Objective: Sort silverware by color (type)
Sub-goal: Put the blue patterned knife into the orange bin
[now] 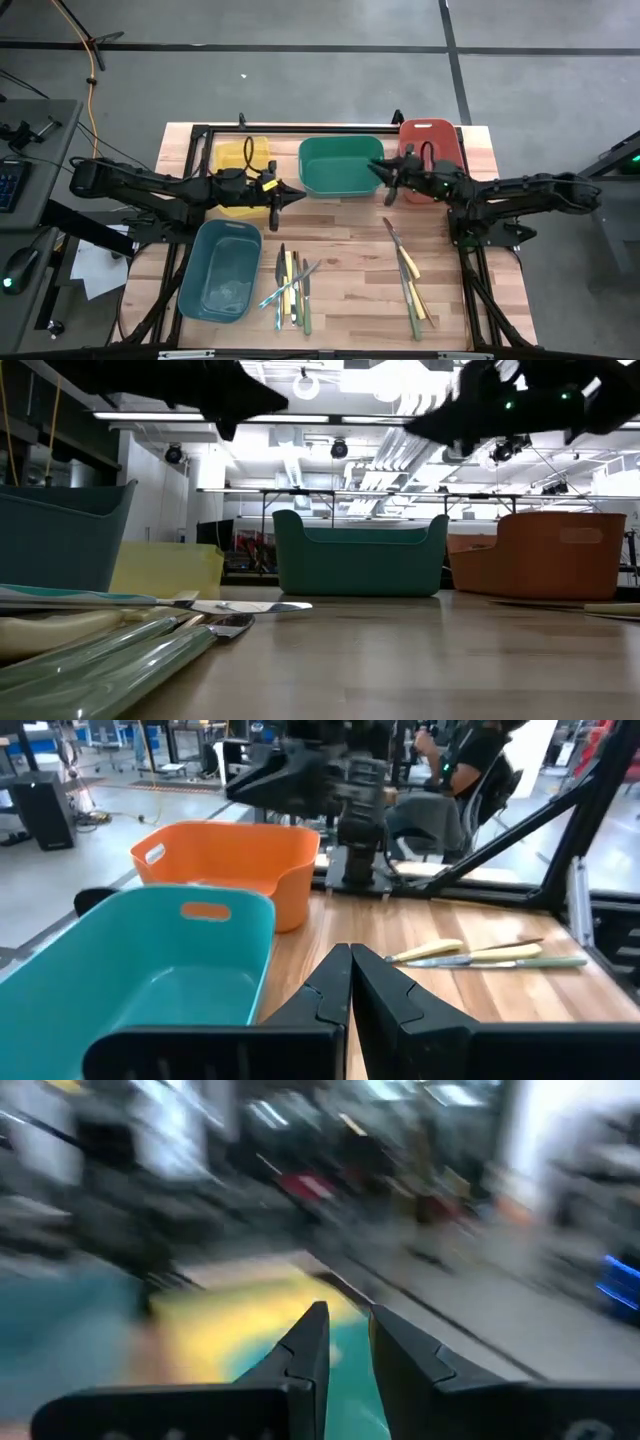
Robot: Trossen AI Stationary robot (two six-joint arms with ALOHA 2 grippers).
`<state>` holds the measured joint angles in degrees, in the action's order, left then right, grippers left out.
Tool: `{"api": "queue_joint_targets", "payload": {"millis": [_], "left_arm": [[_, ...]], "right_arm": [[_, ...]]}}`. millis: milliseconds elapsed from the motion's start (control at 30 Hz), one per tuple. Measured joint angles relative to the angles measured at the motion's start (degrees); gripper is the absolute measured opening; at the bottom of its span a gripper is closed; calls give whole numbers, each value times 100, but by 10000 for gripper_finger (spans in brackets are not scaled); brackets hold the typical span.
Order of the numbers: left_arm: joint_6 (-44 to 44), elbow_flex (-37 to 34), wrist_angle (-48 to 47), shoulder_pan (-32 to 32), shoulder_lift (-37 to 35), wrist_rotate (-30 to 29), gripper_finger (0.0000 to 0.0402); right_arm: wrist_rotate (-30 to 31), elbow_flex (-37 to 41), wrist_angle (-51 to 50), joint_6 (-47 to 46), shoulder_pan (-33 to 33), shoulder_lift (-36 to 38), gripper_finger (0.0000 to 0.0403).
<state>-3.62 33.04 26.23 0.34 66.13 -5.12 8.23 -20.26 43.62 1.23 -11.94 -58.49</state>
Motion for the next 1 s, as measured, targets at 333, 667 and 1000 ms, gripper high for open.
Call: {"api": "queue_joint_targets", "payload": {"millis": [333, 667, 1000], "left_arm": [[-76, -376, 405, 49, -433, 2, 3], [-150, -420, 396, 138, -399, -17, 3], [-189, 578, -342, -476, 116, 314, 46]], "right_arm": [[-1827, 68, 637, -772, -2, -119, 58], [-1828, 68, 596, -738, 0, -119, 58], [-1828, 68, 596, -723, 0, -119, 58]]}}
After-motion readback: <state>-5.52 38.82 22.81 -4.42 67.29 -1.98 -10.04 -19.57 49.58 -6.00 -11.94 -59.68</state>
